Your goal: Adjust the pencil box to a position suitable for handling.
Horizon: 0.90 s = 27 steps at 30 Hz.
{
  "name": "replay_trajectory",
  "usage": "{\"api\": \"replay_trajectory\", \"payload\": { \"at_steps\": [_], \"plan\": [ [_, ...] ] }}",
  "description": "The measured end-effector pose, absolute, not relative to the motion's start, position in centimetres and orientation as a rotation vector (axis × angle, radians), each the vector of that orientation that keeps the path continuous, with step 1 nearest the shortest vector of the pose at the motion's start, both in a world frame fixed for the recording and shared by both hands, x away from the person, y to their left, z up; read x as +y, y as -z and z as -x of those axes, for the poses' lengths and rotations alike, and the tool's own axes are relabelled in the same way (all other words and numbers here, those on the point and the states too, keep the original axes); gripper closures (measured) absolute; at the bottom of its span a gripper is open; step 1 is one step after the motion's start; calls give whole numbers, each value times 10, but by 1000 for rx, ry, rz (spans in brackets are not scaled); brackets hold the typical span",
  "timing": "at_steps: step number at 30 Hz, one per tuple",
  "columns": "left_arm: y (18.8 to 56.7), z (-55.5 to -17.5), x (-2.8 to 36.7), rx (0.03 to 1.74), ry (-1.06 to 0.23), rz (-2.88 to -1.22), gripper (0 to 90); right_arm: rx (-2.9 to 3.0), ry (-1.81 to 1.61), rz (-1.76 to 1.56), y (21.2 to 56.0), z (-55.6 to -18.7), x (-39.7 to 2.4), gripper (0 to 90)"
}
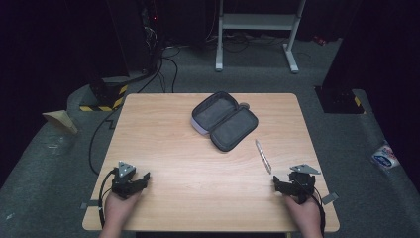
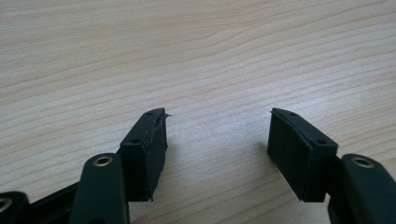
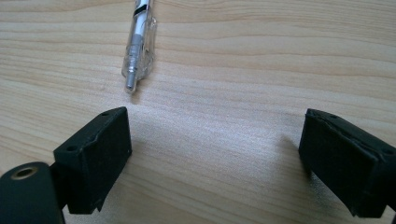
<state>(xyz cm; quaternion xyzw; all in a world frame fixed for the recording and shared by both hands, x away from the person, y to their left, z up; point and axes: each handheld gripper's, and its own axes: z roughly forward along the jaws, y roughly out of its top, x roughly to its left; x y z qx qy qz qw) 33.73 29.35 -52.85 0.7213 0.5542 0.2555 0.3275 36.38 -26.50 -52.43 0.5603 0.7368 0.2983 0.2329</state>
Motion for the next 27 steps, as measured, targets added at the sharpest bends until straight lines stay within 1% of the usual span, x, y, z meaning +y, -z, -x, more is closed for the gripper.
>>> {"api": "replay_trajectory", "payload": {
  "at_steps": [11, 25, 26, 27],
  "plan": [
    [529, -339, 293, 1447, -669, -1888, 376, 2023, -820, -1539, 524, -364, -265, 90],
    [528, -340, 293, 1447, -666, -1894, 376, 2045, -833, -1502, 524, -358, -265, 127],
    [528, -340, 293, 1447, -666, -1893, 376, 2042, -836, -1502, 524, -358, -264, 134],
    [528, -340, 293, 1447, -665, -1893, 376, 2048, -844, -1490, 524, -356, -264, 181]
  ]
}}
